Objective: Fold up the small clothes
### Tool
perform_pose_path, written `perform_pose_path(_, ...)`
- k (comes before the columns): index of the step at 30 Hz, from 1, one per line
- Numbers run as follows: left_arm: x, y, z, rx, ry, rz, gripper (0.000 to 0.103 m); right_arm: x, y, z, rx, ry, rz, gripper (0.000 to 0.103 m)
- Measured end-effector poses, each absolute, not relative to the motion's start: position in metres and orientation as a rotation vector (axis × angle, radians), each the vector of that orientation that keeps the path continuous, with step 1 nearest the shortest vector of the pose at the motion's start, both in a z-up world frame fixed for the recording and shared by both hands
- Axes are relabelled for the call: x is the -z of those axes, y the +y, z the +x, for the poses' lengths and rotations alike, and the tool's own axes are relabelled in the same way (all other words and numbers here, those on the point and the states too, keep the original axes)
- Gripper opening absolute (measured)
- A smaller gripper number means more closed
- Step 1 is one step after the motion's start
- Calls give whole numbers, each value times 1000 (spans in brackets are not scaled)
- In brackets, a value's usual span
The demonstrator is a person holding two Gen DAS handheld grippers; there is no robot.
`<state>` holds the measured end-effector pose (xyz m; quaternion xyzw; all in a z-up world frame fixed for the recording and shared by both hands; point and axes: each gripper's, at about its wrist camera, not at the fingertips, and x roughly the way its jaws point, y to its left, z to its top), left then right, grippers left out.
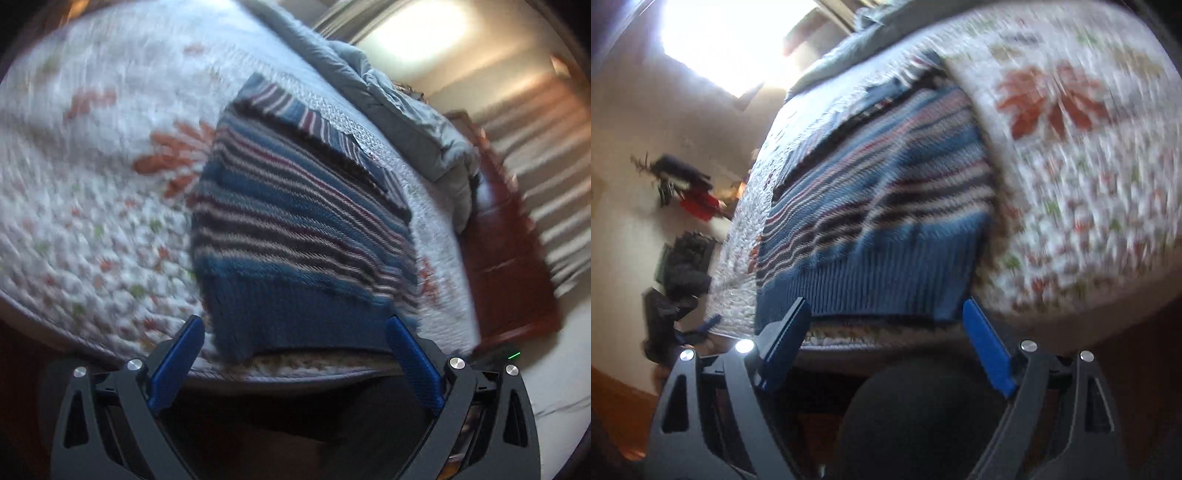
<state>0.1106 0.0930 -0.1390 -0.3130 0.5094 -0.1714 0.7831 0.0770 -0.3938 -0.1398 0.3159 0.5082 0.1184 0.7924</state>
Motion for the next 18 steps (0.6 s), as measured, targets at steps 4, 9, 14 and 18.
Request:
perform_pose_path(4, 163, 94, 116, 388, 1143, -804, 99, 170, -415, 76, -242, 1121, 876, 84)
perform_pose_path(9, 205, 91, 127, 341, 1264, -875, 99, 195, -425, 84, -236, 1153, 988, 76)
perform_pose_path(14, 236, 92, 126, 314, 1311, -942, 99, 205, -422, 91, -225, 1183, 976, 69)
perform_pose_path(18, 241, 90, 130, 326, 1326, -929, 99, 209, -413, 99, -207, 1202, 965, 69)
